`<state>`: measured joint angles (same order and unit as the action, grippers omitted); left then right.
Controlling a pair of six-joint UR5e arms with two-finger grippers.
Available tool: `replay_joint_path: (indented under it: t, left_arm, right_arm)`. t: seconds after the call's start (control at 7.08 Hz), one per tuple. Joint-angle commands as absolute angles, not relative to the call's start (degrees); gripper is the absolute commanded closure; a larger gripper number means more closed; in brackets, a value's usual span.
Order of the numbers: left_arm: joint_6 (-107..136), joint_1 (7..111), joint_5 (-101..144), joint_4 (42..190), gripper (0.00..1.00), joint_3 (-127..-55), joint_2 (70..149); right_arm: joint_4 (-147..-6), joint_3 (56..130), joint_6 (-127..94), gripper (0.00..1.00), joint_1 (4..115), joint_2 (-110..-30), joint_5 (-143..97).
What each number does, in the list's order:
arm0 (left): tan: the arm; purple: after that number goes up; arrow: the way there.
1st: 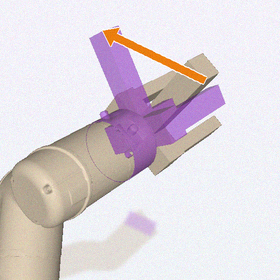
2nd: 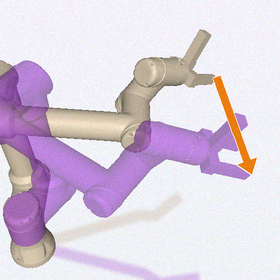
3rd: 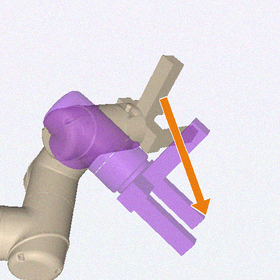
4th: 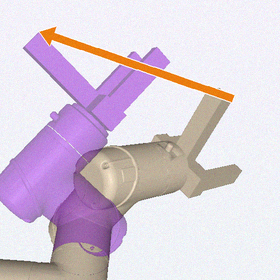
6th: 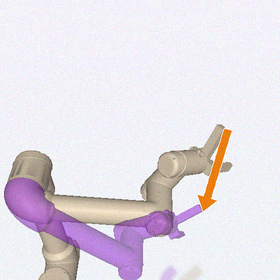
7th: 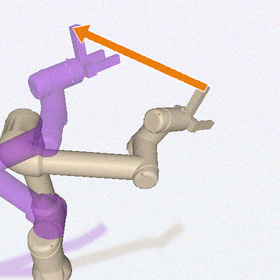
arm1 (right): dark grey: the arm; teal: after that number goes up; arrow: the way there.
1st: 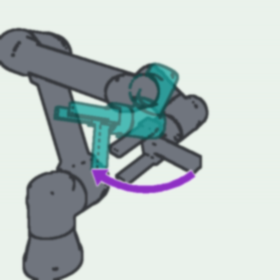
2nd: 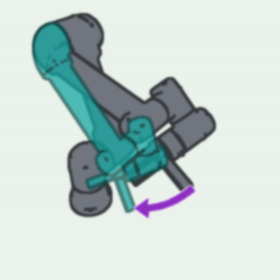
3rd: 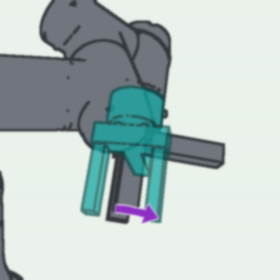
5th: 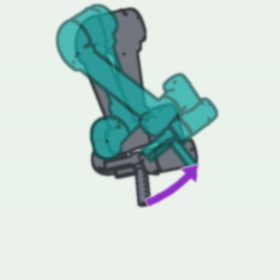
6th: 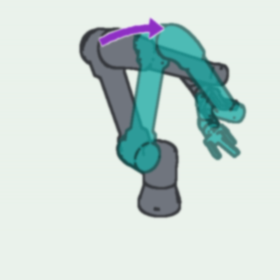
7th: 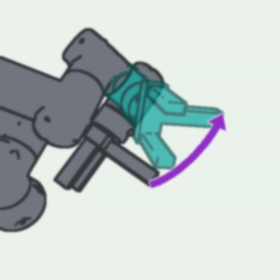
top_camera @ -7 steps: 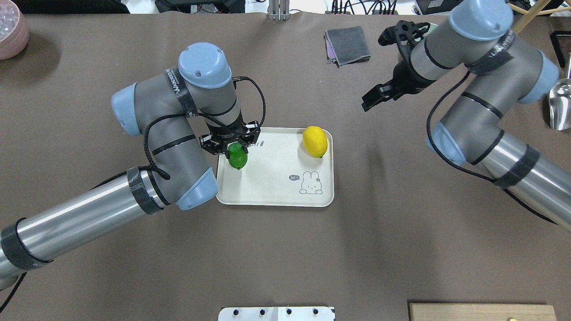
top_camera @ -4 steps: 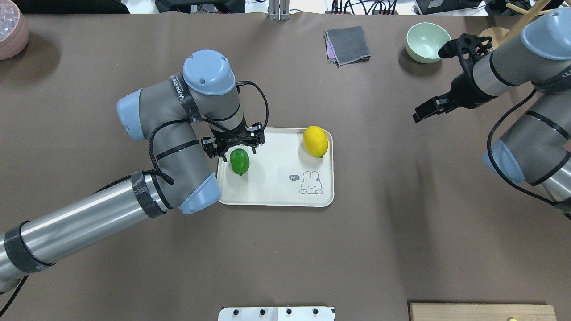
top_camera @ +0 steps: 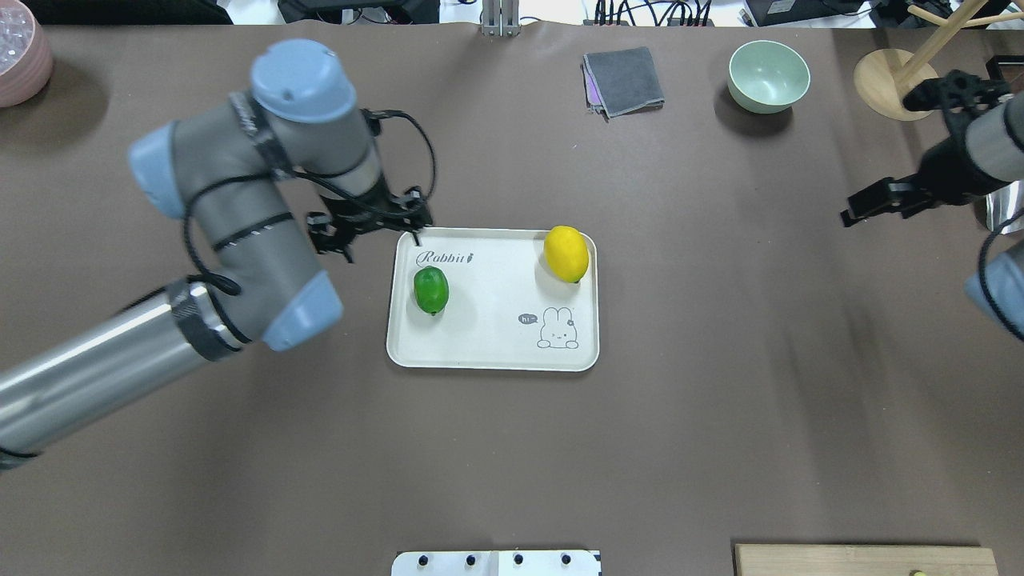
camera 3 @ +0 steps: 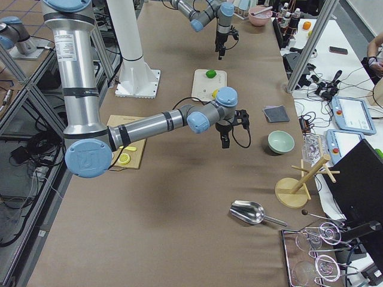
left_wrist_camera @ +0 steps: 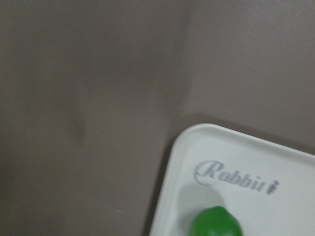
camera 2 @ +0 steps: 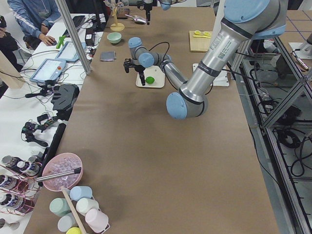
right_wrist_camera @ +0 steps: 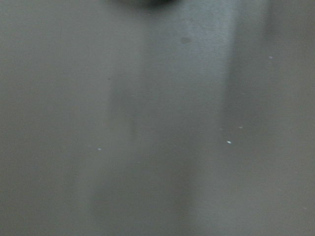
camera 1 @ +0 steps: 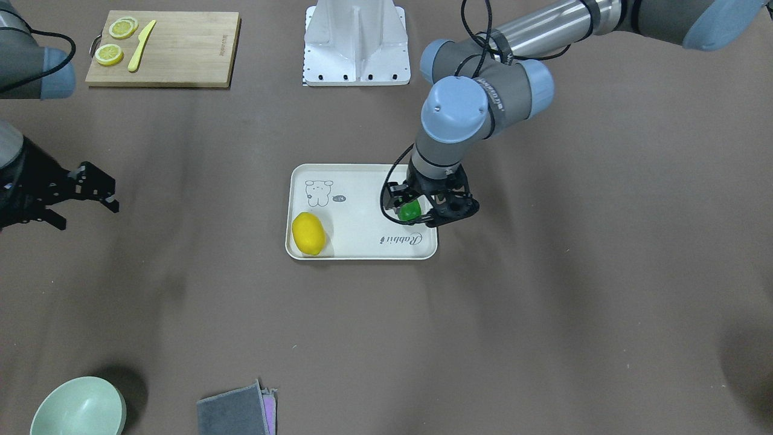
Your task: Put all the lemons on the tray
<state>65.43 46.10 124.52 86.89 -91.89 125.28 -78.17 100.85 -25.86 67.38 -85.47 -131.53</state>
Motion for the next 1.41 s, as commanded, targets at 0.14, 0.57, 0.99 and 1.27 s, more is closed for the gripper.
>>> replay_joint_path:
  t: [0.14,0.57,0.99,1.27]
  left_arm:
    - [45.59,55.78,127.44,85.52,0.02,-95.26,111.84]
    - [27.41,66.41,130.86,86.04,0.02,-95.89,98.93]
    - [12.69,77.75,134.12,86.40,0.02,-96.76,86.69]
    - [10.13,83.21,134.12,86.75,0.02,-99.22,79.75]
  right_arm:
    - [-93.32,100.72,-13.27,0.01,76.98,-86.13,-134.01]
    - [-99.49,100.55,-8.10,0.01,81.64,-89.19,-135.17]
    - [-99.58,99.67,-3.88,0.01,85.76,-90.69,-133.95]
    - [-99.58,98.44,-3.60,0.01,87.27,-90.79,-134.03]
